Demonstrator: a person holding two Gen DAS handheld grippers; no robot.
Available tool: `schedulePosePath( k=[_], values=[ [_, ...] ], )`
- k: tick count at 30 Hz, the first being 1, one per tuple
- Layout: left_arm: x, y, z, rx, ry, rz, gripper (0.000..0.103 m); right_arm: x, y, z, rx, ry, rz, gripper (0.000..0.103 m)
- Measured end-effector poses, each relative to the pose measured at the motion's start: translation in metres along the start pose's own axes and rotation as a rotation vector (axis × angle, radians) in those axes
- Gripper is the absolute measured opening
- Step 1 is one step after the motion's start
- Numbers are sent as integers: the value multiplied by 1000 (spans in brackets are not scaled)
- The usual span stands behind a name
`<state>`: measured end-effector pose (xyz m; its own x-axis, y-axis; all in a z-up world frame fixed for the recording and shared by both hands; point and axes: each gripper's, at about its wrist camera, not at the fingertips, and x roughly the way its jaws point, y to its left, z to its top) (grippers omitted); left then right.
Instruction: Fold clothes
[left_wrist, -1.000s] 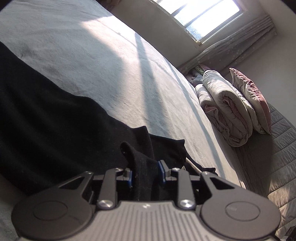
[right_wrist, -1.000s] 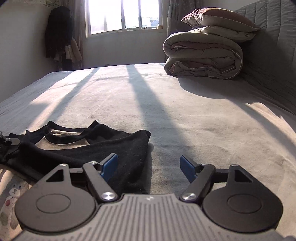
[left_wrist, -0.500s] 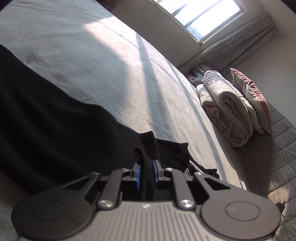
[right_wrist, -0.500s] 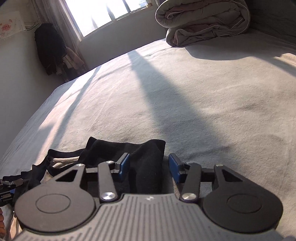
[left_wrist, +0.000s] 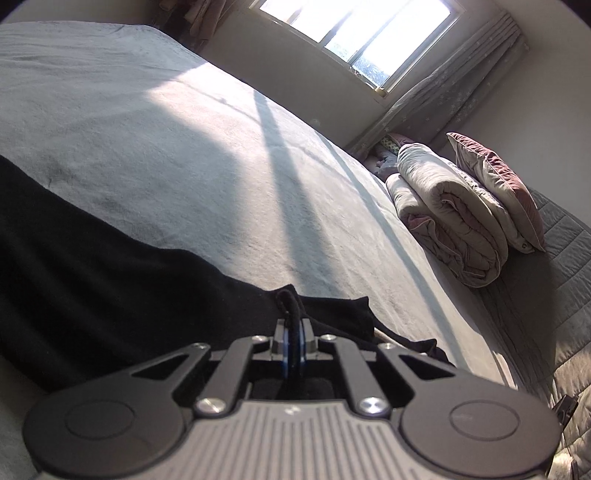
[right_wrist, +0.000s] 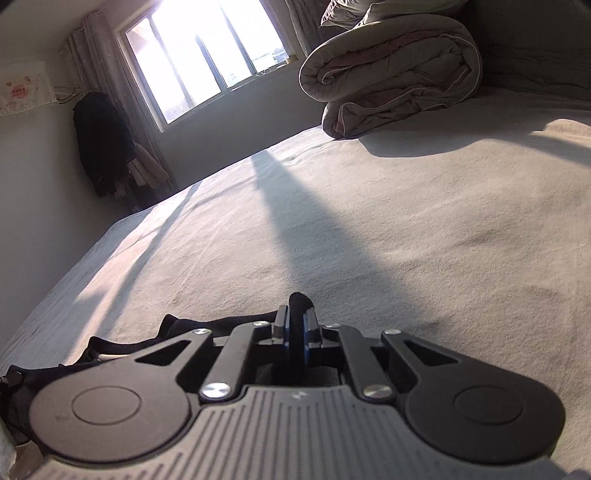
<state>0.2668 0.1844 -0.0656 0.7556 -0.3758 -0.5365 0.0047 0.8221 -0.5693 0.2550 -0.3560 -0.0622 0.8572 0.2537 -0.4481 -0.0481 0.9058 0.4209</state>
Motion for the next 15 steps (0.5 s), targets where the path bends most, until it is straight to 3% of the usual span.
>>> schedulePosePath(
  k=[3, 5, 6, 7, 8, 12, 14, 15],
  values=[
    [9, 4, -4, -20, 55, 20, 13, 2, 1, 0, -1, 27, -7, 10],
    [5, 2, -2, -9, 66, -4, 31, -1, 5, 3, -14, 42, -23, 26],
    [3, 1, -2, -1, 77, -18, 33, -4, 7, 4, -21, 47, -36, 32],
    [4, 1, -3, 6, 86, -19, 34, -9, 10, 7, -27, 51, -52, 47],
    [4, 1, -3, 13, 96, -19, 34, -16, 14, 9, -36, 55, -63, 52],
    [6, -2, -7, 48, 122, -19, 30, -56, 36, 6, -114, 84, -29, 53],
    [5, -3, -8, 57, 128, 7, 13, -76, 49, -3, -185, 108, -19, 70],
    [5, -4, -8, 60, 131, 22, 7, -81, 57, -11, -241, 120, -24, 74]
  ],
)
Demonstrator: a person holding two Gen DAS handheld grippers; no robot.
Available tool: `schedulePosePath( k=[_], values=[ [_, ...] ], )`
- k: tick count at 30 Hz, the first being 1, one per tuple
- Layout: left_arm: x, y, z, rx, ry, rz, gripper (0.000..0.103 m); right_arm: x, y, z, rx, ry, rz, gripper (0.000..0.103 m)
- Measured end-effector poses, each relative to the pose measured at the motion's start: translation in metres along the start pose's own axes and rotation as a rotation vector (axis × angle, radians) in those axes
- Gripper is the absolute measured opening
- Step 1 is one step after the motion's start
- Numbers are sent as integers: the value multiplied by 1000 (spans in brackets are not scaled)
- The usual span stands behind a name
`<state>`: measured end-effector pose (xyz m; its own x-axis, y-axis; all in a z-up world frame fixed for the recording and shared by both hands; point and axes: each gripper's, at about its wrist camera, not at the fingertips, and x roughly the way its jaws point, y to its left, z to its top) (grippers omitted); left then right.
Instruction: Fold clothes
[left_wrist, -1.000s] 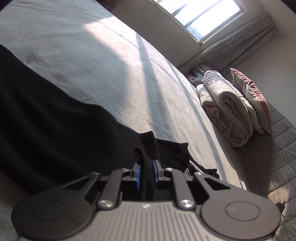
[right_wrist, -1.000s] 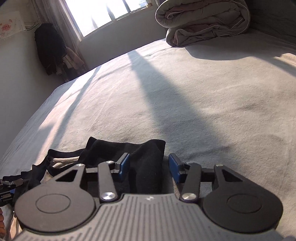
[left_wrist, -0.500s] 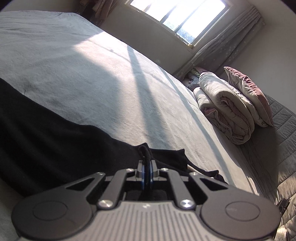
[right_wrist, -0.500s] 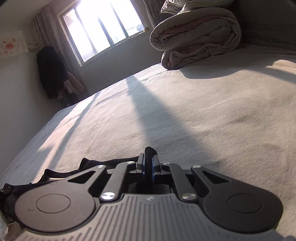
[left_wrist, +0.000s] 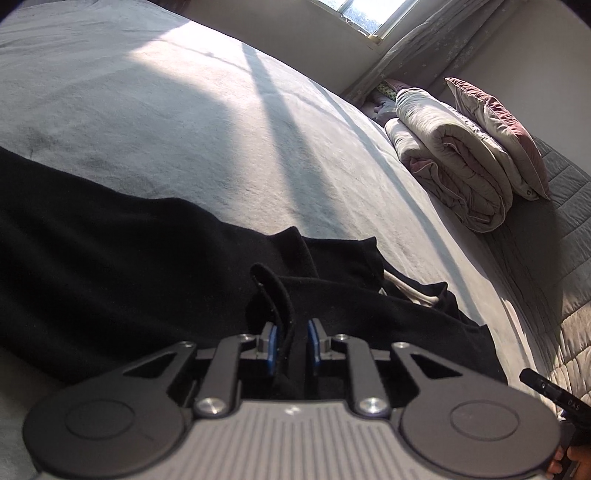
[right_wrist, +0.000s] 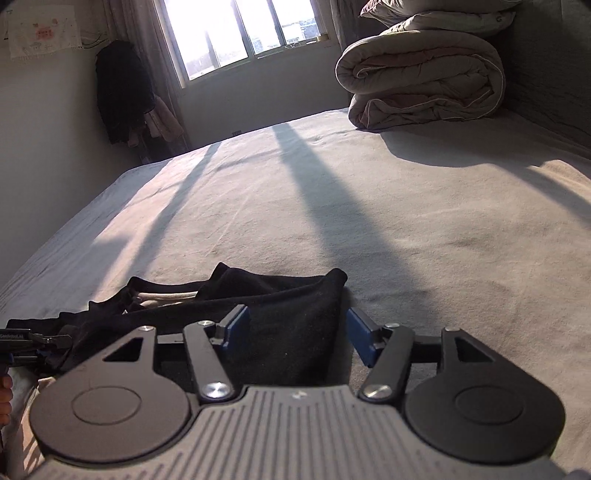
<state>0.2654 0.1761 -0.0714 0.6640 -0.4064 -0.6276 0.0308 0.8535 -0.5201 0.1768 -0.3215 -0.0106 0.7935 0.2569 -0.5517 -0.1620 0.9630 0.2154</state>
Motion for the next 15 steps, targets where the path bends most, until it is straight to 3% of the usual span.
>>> schedulePosePath(
  k=[3, 8, 10, 12, 15],
  values=[
    [-7, 2, 2, -16, -32, 5, 4, -13, 29, -24, -189, 35, -26, 75],
    [-19, -4, 4, 18, -63, -9, 4, 12, 50, -50, -464, 120, -272, 72],
    [-16, -3, 4, 26, -44, 19, 4, 17, 45, -49, -484, 118, -329, 65],
    [-9, 1, 4, 26, -14, 60, 5, 19, 37, -45, -443, 136, -349, 64],
    [-14, 12, 6, -51, -27, 41, 8, 14, 32, -37, -374, 139, -338, 64]
  ],
)
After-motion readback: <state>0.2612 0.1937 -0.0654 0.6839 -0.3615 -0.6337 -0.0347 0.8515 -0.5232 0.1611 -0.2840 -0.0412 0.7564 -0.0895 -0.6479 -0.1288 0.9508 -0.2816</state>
